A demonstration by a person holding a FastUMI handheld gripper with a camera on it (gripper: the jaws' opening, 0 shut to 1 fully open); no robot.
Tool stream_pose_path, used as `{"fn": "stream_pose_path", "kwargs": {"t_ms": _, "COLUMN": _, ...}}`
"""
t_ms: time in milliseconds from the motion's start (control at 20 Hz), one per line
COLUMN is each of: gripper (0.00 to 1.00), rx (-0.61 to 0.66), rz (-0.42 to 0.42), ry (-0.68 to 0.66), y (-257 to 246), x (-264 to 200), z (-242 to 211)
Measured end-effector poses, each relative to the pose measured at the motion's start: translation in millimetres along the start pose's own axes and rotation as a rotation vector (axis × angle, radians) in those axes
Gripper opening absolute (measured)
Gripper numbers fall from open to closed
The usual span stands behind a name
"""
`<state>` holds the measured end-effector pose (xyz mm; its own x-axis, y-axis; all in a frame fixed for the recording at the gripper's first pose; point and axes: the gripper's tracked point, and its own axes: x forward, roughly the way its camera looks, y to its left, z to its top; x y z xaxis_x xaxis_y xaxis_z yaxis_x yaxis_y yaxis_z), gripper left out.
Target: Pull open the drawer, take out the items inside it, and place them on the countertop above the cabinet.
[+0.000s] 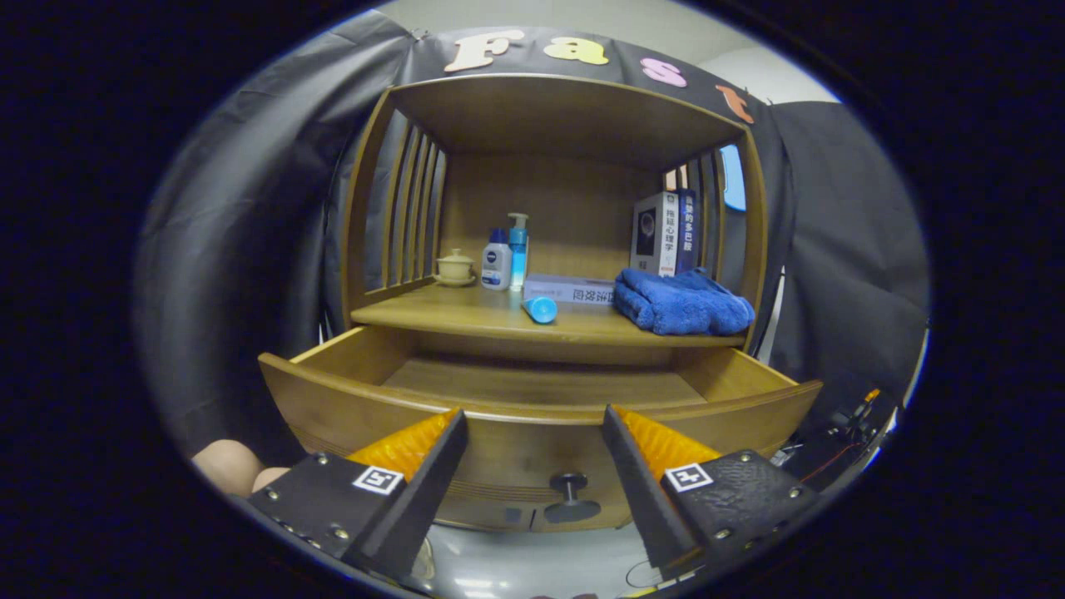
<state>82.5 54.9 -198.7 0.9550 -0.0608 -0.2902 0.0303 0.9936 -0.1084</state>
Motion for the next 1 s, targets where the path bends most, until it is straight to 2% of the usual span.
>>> {"fn": "stream_pose_path", "kwargs": {"t_ms": 450, "gripper": 0.98, "rx": 0.005, "rz": 0.017, "ry": 0.0, "y": 0.5, "x": 42.9, "z": 7.2}}
{"fn": "stream_pose_path", "kwargs": {"t_ms": 1000, "gripper": 0.97, "rx": -0.005, "rz": -0.003, "ry": 0.006, "y": 8.3, "x": 99.9, "z": 18.0}}
